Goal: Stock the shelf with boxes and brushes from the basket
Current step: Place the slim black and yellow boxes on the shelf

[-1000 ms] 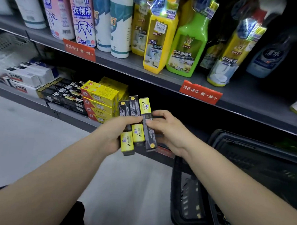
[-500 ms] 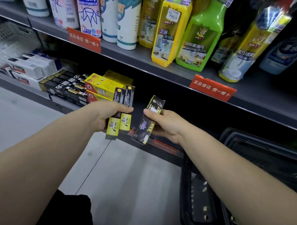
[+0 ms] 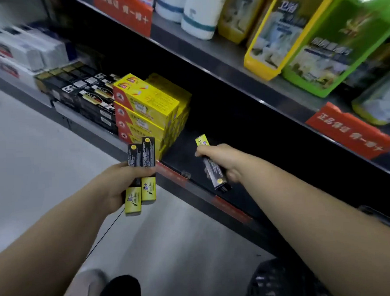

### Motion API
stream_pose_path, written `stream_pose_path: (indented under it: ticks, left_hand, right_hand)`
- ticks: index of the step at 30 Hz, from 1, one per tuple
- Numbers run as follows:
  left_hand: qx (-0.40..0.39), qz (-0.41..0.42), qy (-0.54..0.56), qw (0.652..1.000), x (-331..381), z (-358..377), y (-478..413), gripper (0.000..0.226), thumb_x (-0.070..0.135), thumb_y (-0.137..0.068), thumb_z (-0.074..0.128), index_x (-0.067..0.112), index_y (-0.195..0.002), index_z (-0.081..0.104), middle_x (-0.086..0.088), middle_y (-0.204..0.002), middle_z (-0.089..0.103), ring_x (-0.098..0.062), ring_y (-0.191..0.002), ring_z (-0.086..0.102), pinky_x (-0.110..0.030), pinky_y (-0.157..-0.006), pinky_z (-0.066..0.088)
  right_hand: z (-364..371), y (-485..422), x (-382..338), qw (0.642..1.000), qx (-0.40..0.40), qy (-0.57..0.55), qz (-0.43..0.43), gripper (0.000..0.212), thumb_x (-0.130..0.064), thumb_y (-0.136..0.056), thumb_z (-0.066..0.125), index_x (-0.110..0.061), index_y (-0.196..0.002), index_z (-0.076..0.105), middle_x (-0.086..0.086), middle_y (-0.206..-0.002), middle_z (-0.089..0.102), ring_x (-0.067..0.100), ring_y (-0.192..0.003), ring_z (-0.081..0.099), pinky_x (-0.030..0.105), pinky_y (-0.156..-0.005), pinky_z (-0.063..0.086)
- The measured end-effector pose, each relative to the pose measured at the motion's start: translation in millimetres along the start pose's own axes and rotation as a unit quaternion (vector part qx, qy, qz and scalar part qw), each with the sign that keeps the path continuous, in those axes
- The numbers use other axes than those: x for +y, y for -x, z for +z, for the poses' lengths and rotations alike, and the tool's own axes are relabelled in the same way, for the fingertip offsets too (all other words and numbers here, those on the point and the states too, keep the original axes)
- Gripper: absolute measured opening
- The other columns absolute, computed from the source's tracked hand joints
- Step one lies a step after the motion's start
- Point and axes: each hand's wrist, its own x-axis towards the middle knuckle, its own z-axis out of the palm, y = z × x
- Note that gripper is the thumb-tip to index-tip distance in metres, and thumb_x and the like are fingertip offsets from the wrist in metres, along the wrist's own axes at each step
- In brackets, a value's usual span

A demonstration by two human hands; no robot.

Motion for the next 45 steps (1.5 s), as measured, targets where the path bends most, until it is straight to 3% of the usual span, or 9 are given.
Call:
stream_pose_path:
  ticks: [4,8,18,29,31,35,38,42,45]
  left_hand:
    - [0.01,-0.011,0.023,1.0,-18.3,-9.6,-23.6,0.018,0.006,-0.08,0.07,0.012,-0.094,0.061,-0.004,-0.058,0.066,-0.015,-0.044,0.062,-0.027,-0.04,0.049]
    - [0.004,-0.005,0.015,1.0,-15.3,-14.1,-38.2,0.021,0.008,-0.079,0.071,0.013,-0.096,0.059,0.0,-0.053,0.066,-0.011,-0.043,0.062,-0.023,-0.039,0.047]
    - [0.022,-0.025,0.116,0.993,-24.6,-8.0,-52.8,0.02,0.01,-0.082,0.067,0.01,-0.101,0.061,-0.008,-0.069,0.066,-0.017,-0.046,0.063,-0.027,-0.041,0.05]
    - [-0.012,-0.048,0.184,0.982,-34.6,4.0,-48.7,0.014,0.01,-0.087,0.058,0.007,-0.1,0.06,-0.008,-0.06,0.07,-0.021,-0.047,0.066,-0.03,-0.041,0.051]
    - [-0.026,-0.049,0.177,0.983,-35.6,4.2,-48.9,0.014,0.009,-0.086,0.06,0.007,-0.1,0.062,-0.009,-0.063,0.071,-0.02,-0.05,0.067,-0.03,-0.042,0.052]
    - [-0.053,-0.011,0.159,0.986,-36.2,8.9,-49.1,0.028,0.009,-0.078,0.068,0.01,-0.105,0.066,-0.007,-0.08,0.074,-0.017,-0.064,0.07,-0.029,-0.054,0.056]
    - [-0.087,0.018,0.153,0.984,-34.5,11.8,-49.0,0.045,0.015,-0.066,0.071,0.012,-0.11,0.066,-0.01,-0.092,0.074,-0.019,-0.074,0.071,-0.03,-0.059,0.056]
    - [-0.128,0.017,0.122,0.984,-34.6,11.9,-47.4,0.051,0.016,-0.061,0.073,0.007,-0.111,0.066,-0.011,-0.089,0.073,-0.018,-0.069,0.07,-0.027,-0.055,0.055]
    - [-0.148,0.008,0.124,0.981,-34.5,15.6,-45.5,0.05,0.019,-0.061,0.074,0.008,-0.11,0.067,-0.011,-0.09,0.074,-0.019,-0.072,0.071,-0.029,-0.06,0.058]
  right_hand:
    - [11.4,-54.7,2.2,0.989,-0.008,0.148,0.004,0.06,-0.021,-0.071,0.075,-0.002,-0.119,0.044,0.017,-0.103,0.06,0.027,-0.08,0.06,0.031,-0.06,0.048]
    - [28.7,-91.1,12.9,0.928,-0.004,0.354,-0.118,0.035,-0.026,-0.085,0.061,-0.011,-0.116,0.055,0.008,-0.101,0.057,0.021,-0.085,0.053,0.027,-0.067,0.039]
    - [33.8,-107.3,23.7,0.892,-0.035,0.428,-0.143,0.067,-0.022,-0.077,0.072,-0.015,-0.136,0.041,0.009,-0.13,0.05,0.023,-0.108,0.054,0.03,-0.084,0.047]
    - [38.3,-86.4,15.8,0.866,-0.015,0.478,-0.148,0.059,-0.019,-0.088,0.059,-0.011,-0.14,0.032,0.011,-0.134,0.047,0.027,-0.117,0.051,0.031,-0.09,0.046]
    - [36.6,-71.8,4.0,0.874,-0.015,0.457,-0.166,0.053,-0.021,-0.091,0.052,-0.011,-0.139,0.032,0.009,-0.132,0.049,0.024,-0.115,0.051,0.029,-0.089,0.044]
    - [45.3,-29.0,-13.0,0.971,-0.121,0.185,-0.097,0.035,-0.037,-0.091,0.054,-0.014,-0.117,0.053,0.011,-0.117,0.063,0.027,-0.106,0.063,0.034,-0.084,0.053]
    - [49.7,-16.3,-7.7,0.976,-0.156,0.128,-0.079,0.045,-0.039,-0.087,0.061,-0.018,-0.124,0.047,0.005,-0.098,0.068,0.019,-0.09,0.068,0.032,-0.078,0.056]
    - [40.6,-24.3,-2.6,0.985,-0.144,0.029,-0.089,0.069,-0.019,-0.084,0.067,-0.027,-0.141,0.027,0.002,-0.103,0.067,0.021,-0.093,0.069,0.035,-0.077,0.059]
    - [21.8,-29.1,-4.2,0.974,-0.218,-0.009,-0.069,0.06,-0.006,-0.083,0.065,-0.03,-0.133,0.041,0.006,-0.102,0.07,0.024,-0.09,0.07,0.032,-0.071,0.059]
